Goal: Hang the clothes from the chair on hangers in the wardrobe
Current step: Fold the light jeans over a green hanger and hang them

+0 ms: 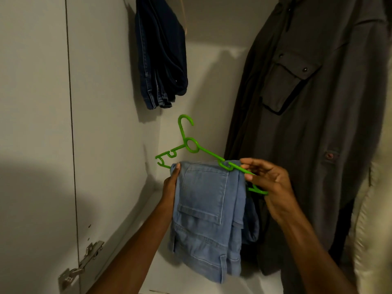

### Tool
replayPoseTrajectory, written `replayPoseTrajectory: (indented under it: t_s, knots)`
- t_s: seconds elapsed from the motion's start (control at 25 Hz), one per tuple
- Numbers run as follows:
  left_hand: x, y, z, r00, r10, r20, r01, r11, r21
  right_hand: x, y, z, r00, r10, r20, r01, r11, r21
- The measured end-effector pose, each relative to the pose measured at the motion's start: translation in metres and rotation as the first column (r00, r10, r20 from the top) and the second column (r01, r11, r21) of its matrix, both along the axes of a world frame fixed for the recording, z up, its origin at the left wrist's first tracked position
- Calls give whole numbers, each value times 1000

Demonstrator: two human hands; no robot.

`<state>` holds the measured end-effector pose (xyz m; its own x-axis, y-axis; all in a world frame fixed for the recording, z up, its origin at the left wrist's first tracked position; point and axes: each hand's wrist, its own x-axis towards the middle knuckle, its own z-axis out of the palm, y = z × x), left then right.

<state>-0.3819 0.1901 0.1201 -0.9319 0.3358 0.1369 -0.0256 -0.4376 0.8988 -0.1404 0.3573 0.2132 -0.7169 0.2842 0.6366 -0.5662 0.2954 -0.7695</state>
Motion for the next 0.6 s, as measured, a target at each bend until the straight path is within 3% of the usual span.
replayPoseTrajectory:
  t_s: [0.12,0.32,0.48,0.6]
  knots:
    - [0,6,10,1000,-15,-15,15,1000,-2,-12,-11,-18,949,-267,-169,280,958,57]
    - [-4,8,45,995,-85,-42,79,989,-123,-12,-12,16,906,-361,-221,382,922,59]
    - [-1,8,95,992,-86,-94,51,946,-321,-28,-27,56,808,-487,-331,510,860,-21]
    - [-3,3,124,979,-15,-204,-94,854,-512,-46,-35,88,713,-598,-366,633,774,-31]
